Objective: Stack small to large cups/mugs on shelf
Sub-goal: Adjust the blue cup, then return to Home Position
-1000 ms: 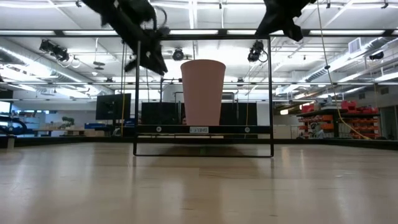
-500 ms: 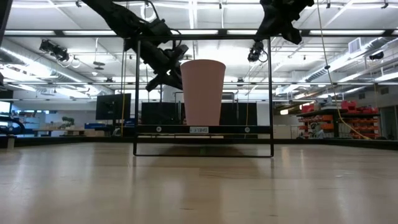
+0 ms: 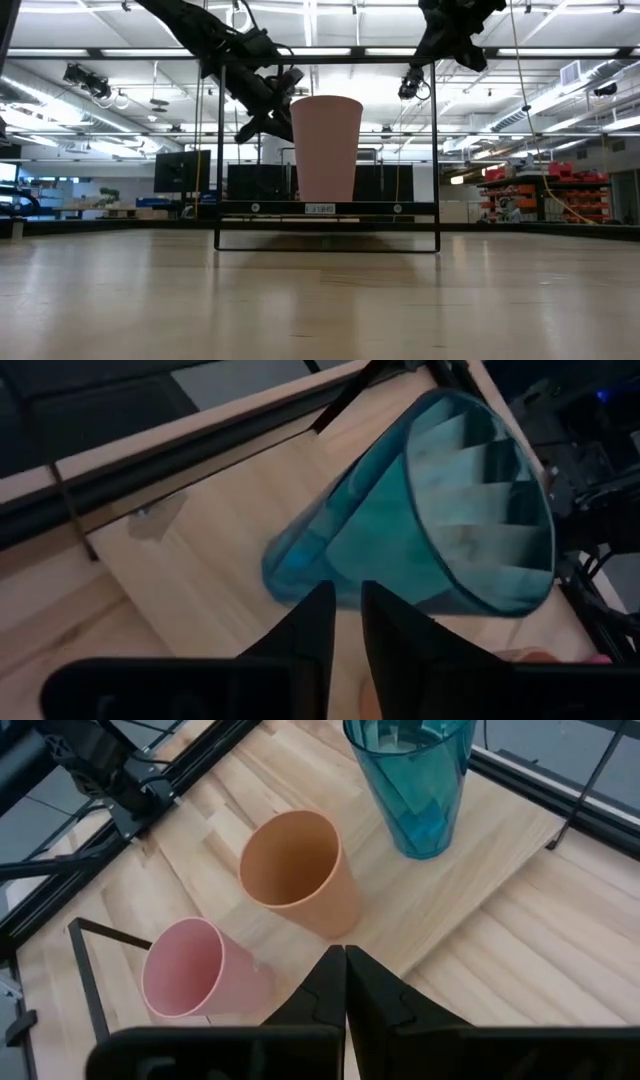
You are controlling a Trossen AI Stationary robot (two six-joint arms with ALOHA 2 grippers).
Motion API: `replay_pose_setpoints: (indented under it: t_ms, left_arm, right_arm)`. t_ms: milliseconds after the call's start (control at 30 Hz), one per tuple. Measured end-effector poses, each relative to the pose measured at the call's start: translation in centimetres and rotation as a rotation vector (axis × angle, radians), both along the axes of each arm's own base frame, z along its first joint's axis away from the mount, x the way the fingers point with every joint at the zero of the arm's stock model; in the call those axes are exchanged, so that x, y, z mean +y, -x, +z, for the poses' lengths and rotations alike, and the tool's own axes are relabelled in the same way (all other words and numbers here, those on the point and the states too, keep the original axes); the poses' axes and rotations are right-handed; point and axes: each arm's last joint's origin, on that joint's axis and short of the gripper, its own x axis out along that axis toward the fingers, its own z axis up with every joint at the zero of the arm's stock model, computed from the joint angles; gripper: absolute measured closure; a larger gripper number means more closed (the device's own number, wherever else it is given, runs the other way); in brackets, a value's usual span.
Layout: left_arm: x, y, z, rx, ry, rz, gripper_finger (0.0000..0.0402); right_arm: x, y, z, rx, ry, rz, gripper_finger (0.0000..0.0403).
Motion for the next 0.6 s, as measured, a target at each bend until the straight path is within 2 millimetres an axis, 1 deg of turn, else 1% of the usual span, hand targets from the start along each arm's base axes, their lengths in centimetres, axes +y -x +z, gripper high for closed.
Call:
replay_pose_setpoints:
  t_ms: [67,133,233,300,400,600]
  left_arm:
    - [-0.2,0.2,0.5,-0.01,-0.002,-0.004,0.0338]
    - [-0.6,0.6,1.4,-0.036,-0.007,-0.017,0.0336]
    - [-1.3,1.3,3.2,-0.096,-0.003,-0.036,0.0334]
    - [-2.0,2.1,4.8,-0.141,-0.019,-0.053,0.0334]
    - [-3.5,3.9,7.6,-0.204,-0.069,-0.069,0.0338]
    - [-7.3,8.0,12.4,-0.302,-0.169,-0.103,0.0345]
  right_arm:
    - [0.0,0.0,0.0,-0.002,-0.007,0.007,0.0393]
    - [0.1,0.1,0.1,-0.011,-0.032,0.02,0.0393]
    - [0.4,0.5,0.5,-0.05,-0.092,0.048,0.0393]
    - [0.7,1.2,1.1,-0.086,-0.136,0.072,0.0393]
    - [1.4,2.4,2.2,-0.16,-0.182,0.126,0.0393]
    - [3.7,5.9,4.5,-0.292,-0.181,0.234,0.0393]
